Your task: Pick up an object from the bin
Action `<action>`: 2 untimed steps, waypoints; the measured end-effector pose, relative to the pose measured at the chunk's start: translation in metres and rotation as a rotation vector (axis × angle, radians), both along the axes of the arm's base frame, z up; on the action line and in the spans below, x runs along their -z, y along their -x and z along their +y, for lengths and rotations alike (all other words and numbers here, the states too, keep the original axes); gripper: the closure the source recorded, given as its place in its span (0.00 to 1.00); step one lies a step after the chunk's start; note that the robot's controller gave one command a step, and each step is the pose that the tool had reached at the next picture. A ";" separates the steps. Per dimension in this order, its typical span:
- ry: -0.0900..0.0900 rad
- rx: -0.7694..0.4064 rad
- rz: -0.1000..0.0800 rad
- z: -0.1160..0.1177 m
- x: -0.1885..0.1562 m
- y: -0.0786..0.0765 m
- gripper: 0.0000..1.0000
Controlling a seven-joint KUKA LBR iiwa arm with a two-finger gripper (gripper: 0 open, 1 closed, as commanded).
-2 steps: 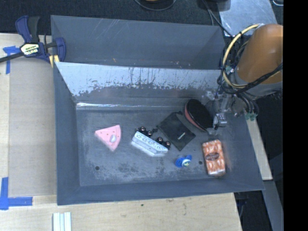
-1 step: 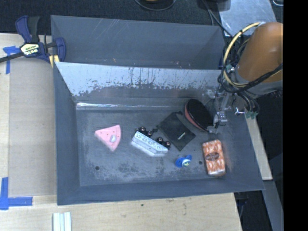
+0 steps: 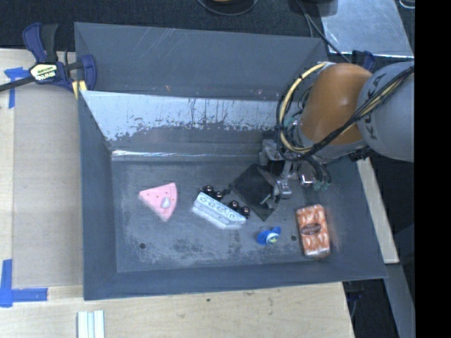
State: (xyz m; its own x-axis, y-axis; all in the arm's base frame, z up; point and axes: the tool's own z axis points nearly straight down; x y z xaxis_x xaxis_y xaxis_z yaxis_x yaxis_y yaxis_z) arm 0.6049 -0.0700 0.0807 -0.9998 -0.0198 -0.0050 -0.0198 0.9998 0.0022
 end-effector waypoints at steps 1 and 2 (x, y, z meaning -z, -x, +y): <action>0.003 0.008 -0.002 -0.024 -0.029 0.053 0.00; 0.000 0.087 -0.006 0.015 0.011 0.012 0.00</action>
Offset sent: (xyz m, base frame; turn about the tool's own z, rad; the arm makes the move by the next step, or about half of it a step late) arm -0.0141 0.0151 -0.0107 0.0873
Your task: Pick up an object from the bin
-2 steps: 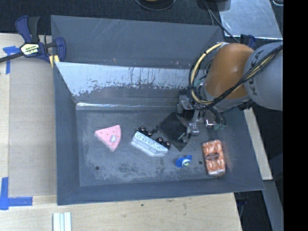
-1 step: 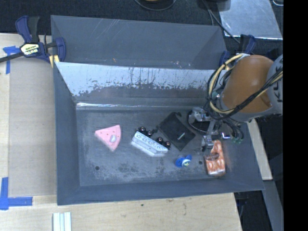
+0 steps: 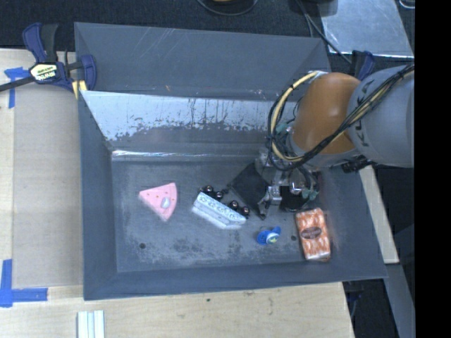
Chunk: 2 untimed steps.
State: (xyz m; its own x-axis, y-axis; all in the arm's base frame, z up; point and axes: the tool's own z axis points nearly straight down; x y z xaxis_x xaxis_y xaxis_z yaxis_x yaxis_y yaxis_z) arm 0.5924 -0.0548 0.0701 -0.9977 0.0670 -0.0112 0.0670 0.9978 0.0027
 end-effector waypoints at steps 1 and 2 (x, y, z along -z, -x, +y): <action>0.005 -0.226 0.002 -0.009 0.000 -0.031 0.00; 0.001 -0.025 -0.003 0.040 -0.001 -0.018 0.00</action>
Offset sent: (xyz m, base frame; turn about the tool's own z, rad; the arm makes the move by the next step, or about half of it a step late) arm 0.0161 0.0472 -0.0001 -0.0050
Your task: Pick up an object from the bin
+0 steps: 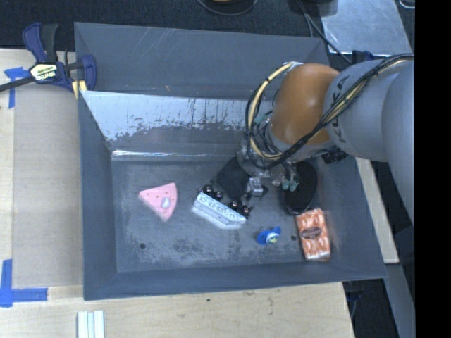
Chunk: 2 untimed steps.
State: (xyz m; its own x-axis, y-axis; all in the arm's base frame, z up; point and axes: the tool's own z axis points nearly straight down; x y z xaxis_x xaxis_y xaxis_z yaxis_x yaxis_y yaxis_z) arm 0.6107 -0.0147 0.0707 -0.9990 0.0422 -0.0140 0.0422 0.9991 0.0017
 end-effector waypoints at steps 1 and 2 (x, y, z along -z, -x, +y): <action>0.004 -0.235 0.002 -0.004 -0.001 -0.012 0.00; 0.000 -0.018 0.004 0.008 0.001 -0.012 0.00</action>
Offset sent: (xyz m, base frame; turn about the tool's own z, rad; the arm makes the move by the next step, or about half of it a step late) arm 0.0119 0.0098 -0.0007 -0.0168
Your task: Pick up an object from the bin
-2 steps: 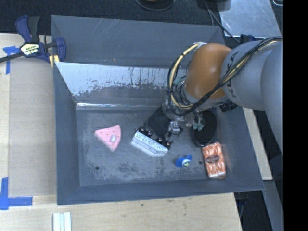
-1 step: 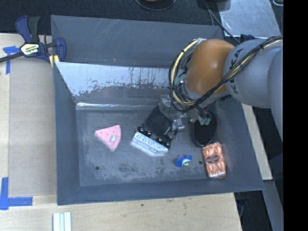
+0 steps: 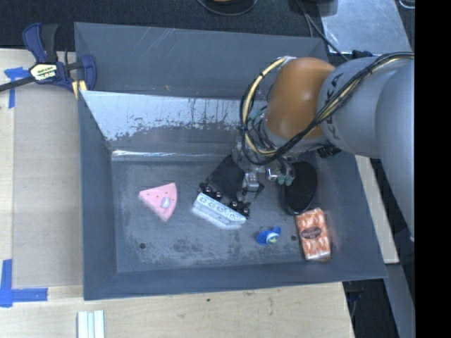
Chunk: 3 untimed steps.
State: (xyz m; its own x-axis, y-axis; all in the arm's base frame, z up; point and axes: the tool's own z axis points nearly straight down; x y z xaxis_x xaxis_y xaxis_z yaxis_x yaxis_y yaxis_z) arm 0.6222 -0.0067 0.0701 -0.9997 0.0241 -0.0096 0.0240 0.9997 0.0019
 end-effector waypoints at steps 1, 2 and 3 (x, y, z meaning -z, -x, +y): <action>0.006 -0.227 -0.005 0.013 0.000 -0.003 0.00; 0.000 0.015 -0.008 0.028 -0.002 0.001 1.00; 0.000 0.015 -0.008 0.028 -0.002 0.001 1.00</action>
Offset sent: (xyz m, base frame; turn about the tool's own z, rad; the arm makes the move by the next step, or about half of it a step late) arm -0.0031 0.0286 -0.0001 0.0161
